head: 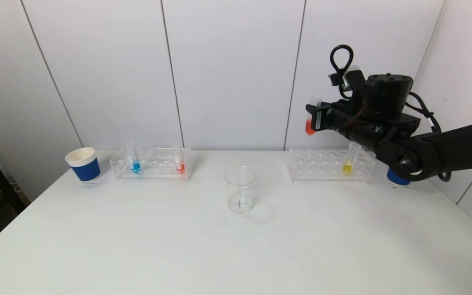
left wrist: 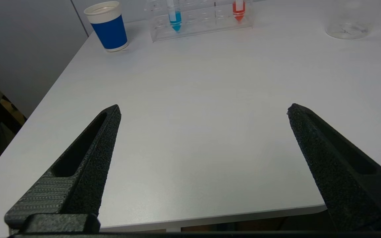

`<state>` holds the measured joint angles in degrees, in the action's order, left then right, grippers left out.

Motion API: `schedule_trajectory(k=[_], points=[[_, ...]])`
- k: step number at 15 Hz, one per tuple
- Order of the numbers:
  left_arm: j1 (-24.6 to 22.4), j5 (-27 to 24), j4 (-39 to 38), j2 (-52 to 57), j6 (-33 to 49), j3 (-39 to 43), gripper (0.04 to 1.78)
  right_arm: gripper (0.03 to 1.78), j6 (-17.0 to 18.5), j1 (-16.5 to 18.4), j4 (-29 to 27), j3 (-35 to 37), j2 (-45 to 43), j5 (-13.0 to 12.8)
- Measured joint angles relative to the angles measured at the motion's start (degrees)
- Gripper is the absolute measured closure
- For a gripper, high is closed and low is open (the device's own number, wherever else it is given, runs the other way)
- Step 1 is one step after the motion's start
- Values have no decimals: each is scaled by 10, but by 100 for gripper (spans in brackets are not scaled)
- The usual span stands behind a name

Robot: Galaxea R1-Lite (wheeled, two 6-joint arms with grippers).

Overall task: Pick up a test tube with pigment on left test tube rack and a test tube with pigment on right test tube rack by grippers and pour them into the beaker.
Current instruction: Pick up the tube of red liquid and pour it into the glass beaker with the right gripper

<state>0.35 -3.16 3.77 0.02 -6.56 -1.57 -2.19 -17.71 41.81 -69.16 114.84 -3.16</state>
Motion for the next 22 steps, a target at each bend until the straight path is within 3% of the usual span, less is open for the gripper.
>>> schedule_trajectory(k=[8,12,16,19,22], points=[[0,0,0,0,0,0,6,134,-31,-32,-84,-3,-73,29],[0,0,0,0,0,0,6,134,-73,-57,-123,-2,-102,33],[0,0,0,0,0,0,6,134,-108,-71,-134,1,-112,55],[0,0,0,0,0,0,6,134,-162,-73,-127,8,-111,56],[0,0,0,0,0,0,6,134,-201,-72,-126,10,-111,88]])
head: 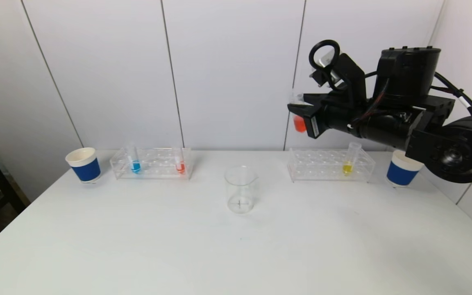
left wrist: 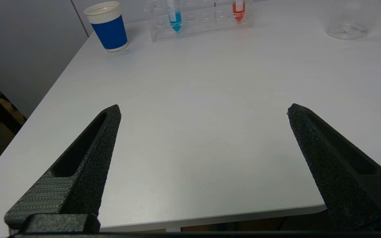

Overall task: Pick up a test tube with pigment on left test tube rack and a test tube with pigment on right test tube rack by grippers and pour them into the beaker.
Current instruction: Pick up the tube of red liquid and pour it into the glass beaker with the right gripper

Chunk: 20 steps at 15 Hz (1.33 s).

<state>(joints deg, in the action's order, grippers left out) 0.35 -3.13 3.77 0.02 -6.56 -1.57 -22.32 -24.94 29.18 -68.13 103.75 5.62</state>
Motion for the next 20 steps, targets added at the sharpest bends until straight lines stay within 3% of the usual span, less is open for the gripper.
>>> schedule_trajectory(k=[4,8,12,16,20], points=[[0,0,0,0,0,0,6,134,-46,5,0,2,5,33],[0,0,0,0,0,0,6,134,-92,5,20,5,15,36],[0,0,0,0,0,0,6,134,-142,5,99,27,40,36],[0,0,0,0,0,0,6,134,-167,4,226,45,91,36],[0,0,0,0,0,0,6,134,-178,2,242,48,115,45]])
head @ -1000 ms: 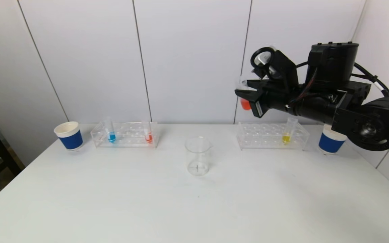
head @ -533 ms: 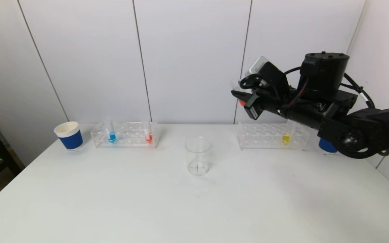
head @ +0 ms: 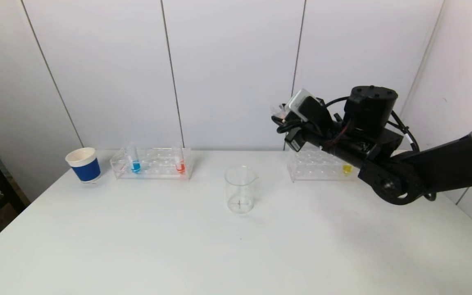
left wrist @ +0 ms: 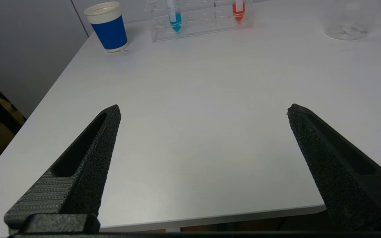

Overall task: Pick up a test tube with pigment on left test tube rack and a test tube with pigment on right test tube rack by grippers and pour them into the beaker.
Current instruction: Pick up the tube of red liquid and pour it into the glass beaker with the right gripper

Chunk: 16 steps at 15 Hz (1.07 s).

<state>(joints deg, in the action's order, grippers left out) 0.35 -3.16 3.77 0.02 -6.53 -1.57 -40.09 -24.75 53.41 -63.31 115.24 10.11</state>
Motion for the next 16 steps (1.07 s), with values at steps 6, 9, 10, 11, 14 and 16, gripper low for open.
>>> schedule_trajectory(k=[6,9,10,11,14,16], points=[[0,0,0,0,0,0,6,134,-36,-3,0,0,13,0],[0,0,0,0,0,0,6,134,-54,-11,29,7,17,-1],[0,0,0,0,0,0,6,134,-63,-14,40,10,19,-2],[0,0,0,0,0,0,6,134,-74,-15,53,13,22,-2],[0,0,0,0,0,0,6,134,-94,-19,80,17,34,-2],[0,0,0,0,0,0,6,134,-96,-26,80,18,39,-3]])
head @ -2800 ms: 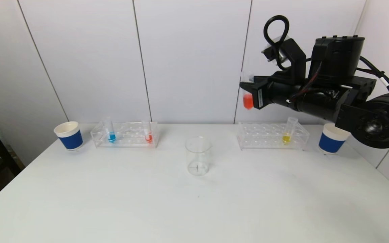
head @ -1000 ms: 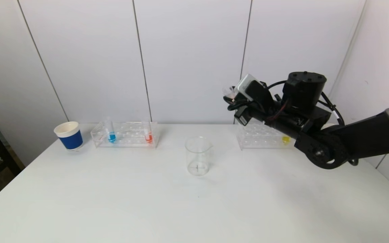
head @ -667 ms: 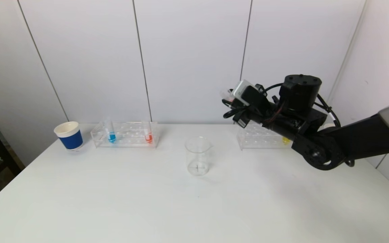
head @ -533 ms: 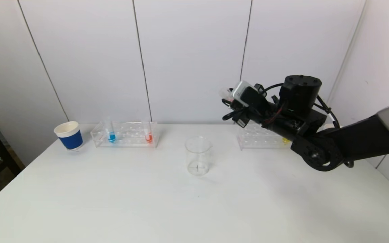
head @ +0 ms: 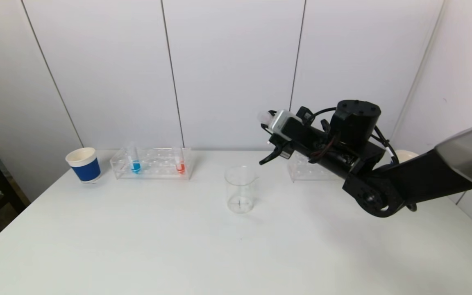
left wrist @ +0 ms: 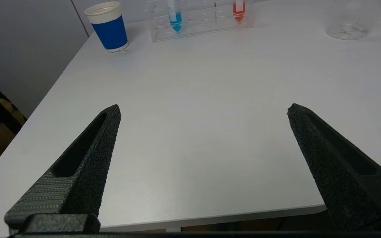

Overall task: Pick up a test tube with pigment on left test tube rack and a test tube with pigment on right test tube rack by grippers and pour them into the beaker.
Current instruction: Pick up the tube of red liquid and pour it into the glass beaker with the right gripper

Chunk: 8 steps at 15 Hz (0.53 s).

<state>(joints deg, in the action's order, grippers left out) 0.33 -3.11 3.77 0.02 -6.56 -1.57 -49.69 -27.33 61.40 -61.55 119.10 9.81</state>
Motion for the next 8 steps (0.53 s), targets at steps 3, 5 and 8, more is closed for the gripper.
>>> schedule_trajectory(k=[3,5,8], points=[[0,0,0,0,0,0,6,134,-15,-3,1,1,5,0],[0,0,0,0,0,0,6,134,-22,-4,13,2,9,0],[0,0,0,0,0,0,6,134,-36,-6,25,7,17,1]])
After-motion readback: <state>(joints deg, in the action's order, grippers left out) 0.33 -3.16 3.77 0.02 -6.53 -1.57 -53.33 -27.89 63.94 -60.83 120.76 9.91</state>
